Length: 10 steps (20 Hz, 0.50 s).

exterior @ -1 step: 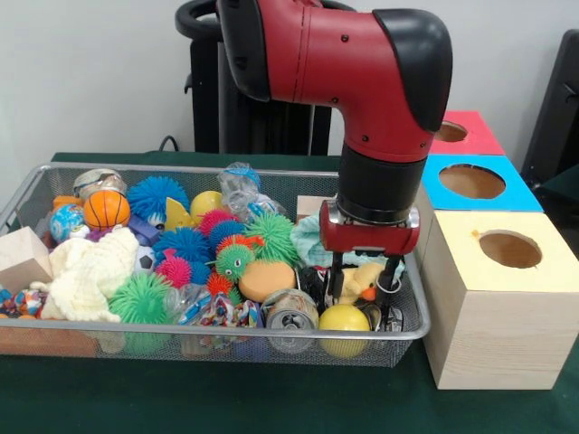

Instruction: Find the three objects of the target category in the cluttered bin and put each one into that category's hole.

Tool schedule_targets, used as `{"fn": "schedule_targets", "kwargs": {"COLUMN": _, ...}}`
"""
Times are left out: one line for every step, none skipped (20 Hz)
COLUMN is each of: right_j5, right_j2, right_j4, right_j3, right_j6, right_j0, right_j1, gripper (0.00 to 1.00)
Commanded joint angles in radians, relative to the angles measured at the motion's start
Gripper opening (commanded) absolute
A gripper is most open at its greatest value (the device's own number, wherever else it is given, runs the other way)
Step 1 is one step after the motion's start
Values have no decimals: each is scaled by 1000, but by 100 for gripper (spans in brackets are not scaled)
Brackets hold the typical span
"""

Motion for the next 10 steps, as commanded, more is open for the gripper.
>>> {"fn": "schedule_targets", "kwargs": {"right_j5": -11, "right_j2": 25, "right_j4": -46, "right_j3": 143, "right_j6": 126, "right_j0": 30, "right_j1": -31, "gripper": 100}}
{"fn": "schedule_targets", "kwargs": {"right_j5": -6, "right_j2": 20, "right_j4": -44, "right_j3": 141, "right_j6": 129, "right_j0": 37, "right_j1": -32, "gripper": 100}}
{"fn": "schedule_targets", "kwargs": {"right_j5": -7, "right_j2": 16, "right_j4": -41, "right_j3": 142, "right_j6": 134, "right_j0": 41, "right_j1": -31, "gripper": 100}}
{"fn": "schedule_targets", "kwargs": {"right_j5": -12, "right_j2": 16, "right_j4": -39, "right_j3": 142, "right_j6": 136, "right_j0": 43, "right_j1": -28, "gripper": 100}}
{"fn": "schedule_targets", "kwargs": {"right_j5": -22, "right_j2": 18, "right_j4": -36, "right_j3": 145, "right_j6": 138, "right_j0": 42, "right_j1": -24, "gripper": 100}}
{"fn": "schedule_targets", "kwargs": {"right_j5": -28, "right_j2": 20, "right_j4": -36, "right_j3": 145, "right_j6": 137, "right_j0": 41, "right_j1": -19, "gripper": 100}}
{"fn": "schedule_targets", "kwargs": {"right_j5": -37, "right_j2": 24, "right_j4": -35, "right_j3": 147, "right_j6": 135, "right_j0": 38, "right_j1": -16, "gripper": 100}}
{"fn": "schedule_targets", "kwargs": {"right_j5": -40, "right_j2": 28, "right_j4": -34, "right_j3": 148, "right_j6": 132, "right_j0": 34, "right_j1": -12, "gripper": 100}}
{"fn": "schedule_targets", "kwargs": {"right_j5": -42, "right_j2": 31, "right_j4": -32, "right_j3": 148, "right_j6": 130, "right_j0": 31, "right_j1": -9, "gripper": 100}}
{"fn": "schedule_targets", "kwargs": {"right_j5": -44, "right_j2": 33, "right_j4": -32, "right_j3": 148, "right_j6": 128, "right_j0": 29, "right_j1": -8, "gripper": 100}}
